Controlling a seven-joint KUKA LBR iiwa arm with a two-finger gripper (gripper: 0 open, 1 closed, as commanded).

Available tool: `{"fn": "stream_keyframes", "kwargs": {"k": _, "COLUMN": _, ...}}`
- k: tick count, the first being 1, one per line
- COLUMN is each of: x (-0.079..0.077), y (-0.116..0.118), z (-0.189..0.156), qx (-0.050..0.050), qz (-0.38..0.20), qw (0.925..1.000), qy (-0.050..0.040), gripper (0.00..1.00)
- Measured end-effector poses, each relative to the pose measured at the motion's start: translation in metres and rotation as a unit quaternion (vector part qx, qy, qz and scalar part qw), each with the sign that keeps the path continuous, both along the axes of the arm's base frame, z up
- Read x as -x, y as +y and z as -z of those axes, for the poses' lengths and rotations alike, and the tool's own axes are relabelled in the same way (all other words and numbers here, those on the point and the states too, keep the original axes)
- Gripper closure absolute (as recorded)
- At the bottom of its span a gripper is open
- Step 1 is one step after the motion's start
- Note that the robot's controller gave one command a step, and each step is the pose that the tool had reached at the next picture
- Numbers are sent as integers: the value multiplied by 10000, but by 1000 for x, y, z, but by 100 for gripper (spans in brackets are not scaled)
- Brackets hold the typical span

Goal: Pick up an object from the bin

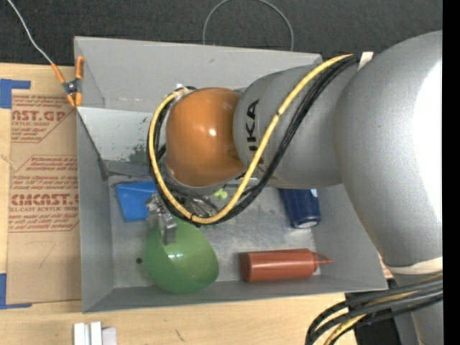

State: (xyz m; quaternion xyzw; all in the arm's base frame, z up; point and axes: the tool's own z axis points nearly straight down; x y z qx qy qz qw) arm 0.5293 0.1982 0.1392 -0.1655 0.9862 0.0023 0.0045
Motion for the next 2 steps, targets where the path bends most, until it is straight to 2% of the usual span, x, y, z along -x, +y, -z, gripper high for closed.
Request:
{"fn": "stream_keyframes", "kwargs": {"k": 1, "x": -8, "y": -4, "z": 4, "qx": -7, "qz": -182, "qw": 9998, "qy": -1, "gripper": 100}}
{"fn": "stream_keyframes", "kwargs": {"k": 2, "x": -8, "y": -4, "z": 4, "qx": -9, "qz": -183, "qw": 9998, "qy": 0, "gripper": 100}}
